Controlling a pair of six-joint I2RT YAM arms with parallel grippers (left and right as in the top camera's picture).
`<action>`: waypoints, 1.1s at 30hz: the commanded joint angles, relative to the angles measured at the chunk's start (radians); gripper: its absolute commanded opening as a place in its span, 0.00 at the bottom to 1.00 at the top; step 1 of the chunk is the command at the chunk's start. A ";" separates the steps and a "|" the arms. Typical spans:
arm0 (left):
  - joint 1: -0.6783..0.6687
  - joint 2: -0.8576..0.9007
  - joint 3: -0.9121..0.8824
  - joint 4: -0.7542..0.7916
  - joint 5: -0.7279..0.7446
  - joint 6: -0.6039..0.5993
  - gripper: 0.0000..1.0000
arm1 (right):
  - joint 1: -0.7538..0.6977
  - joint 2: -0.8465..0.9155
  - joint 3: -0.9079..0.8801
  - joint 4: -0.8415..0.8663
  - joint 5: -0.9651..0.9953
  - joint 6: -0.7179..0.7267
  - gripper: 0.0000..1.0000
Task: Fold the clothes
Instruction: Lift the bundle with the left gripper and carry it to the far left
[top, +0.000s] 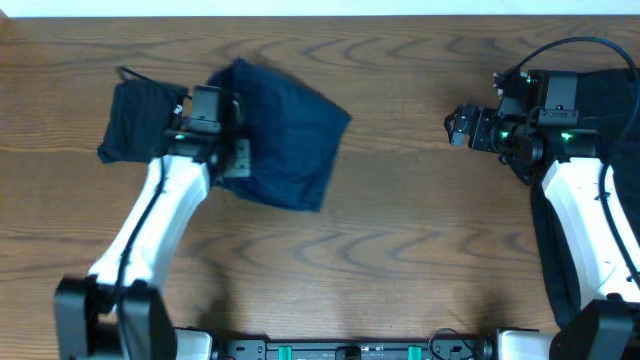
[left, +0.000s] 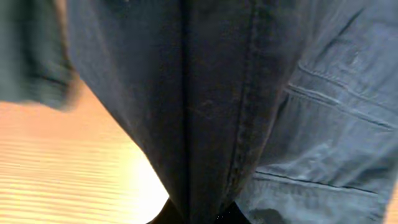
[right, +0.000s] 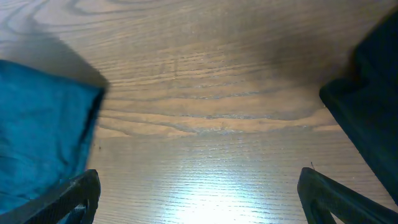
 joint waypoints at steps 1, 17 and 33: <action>0.043 -0.063 0.032 0.032 -0.132 0.125 0.06 | -0.007 0.001 -0.002 -0.003 0.003 0.003 0.99; 0.279 -0.085 0.032 0.199 -0.156 0.154 0.06 | -0.007 0.002 -0.002 -0.003 0.003 0.003 0.99; 0.356 -0.054 0.031 0.275 -0.020 -0.353 0.06 | -0.007 0.002 -0.002 -0.003 0.003 0.003 0.99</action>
